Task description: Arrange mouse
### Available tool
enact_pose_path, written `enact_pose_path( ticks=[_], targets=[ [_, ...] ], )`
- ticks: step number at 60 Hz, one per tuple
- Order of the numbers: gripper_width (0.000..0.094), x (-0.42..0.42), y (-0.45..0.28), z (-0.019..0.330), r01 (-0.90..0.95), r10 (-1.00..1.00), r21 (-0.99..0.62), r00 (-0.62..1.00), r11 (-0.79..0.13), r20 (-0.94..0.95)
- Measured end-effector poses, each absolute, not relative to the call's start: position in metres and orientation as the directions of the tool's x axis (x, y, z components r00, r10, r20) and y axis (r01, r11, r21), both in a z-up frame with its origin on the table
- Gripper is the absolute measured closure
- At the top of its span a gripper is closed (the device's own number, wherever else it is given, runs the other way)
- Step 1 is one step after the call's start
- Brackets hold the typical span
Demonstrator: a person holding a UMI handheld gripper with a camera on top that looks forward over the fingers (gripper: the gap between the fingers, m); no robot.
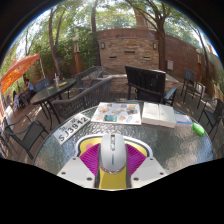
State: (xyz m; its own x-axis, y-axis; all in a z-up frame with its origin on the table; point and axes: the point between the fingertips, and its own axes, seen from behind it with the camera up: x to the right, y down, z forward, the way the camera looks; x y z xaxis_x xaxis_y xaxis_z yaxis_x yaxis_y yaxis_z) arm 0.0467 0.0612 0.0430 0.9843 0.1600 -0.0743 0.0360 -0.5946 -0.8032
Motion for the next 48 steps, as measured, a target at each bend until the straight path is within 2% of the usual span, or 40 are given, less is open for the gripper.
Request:
enact_pose_path(
  ticks=[6, 11, 13, 16, 18, 21, 27, 35, 42, 48],
  targets=[
    [0.0501, 0.036, 0.060, 0.004, 0.057, 0.170, -0.762, 0.983, -0.645, -0.071],
    [0.0422, 0.033, 0.054, -0.007, 0.064, 0.175, -0.732, 0.982, -0.679, -0.077],
    [0.0336, 0.039, 0.054, -0.001, 0.068, 0.165, -0.741, 0.985, -0.668, -0.058],
    [0.0135, 0.041, 0.051, 0.013, 0.094, 0.169, -0.757, 0.985, -0.647, -0.022],
    [0.0064, 0.044, 0.048, 0.025, 0.108, 0.175, -0.759, 0.985, -0.642, -0.008],
    [0.0093, 0.041, 0.040, 0.045, 0.111, 0.176, -0.775, 0.984, -0.622, 0.000],
    [0.0064, 0.042, 0.013, 0.095, 0.101, 0.148, -0.798, 0.989, -0.594, 0.015],
    [0.0078, 0.036, -0.043, 0.151, 0.086, 0.099, -0.821, 0.994, -0.564, 0.036],
    [0.0065, 0.026, -0.104, 0.184, 0.075, 0.059, -0.831, 0.997, -0.551, 0.051],
    [0.0081, 0.019, -0.151, 0.197, 0.071, 0.031, -0.833, 0.997, -0.549, 0.064]
  ],
)
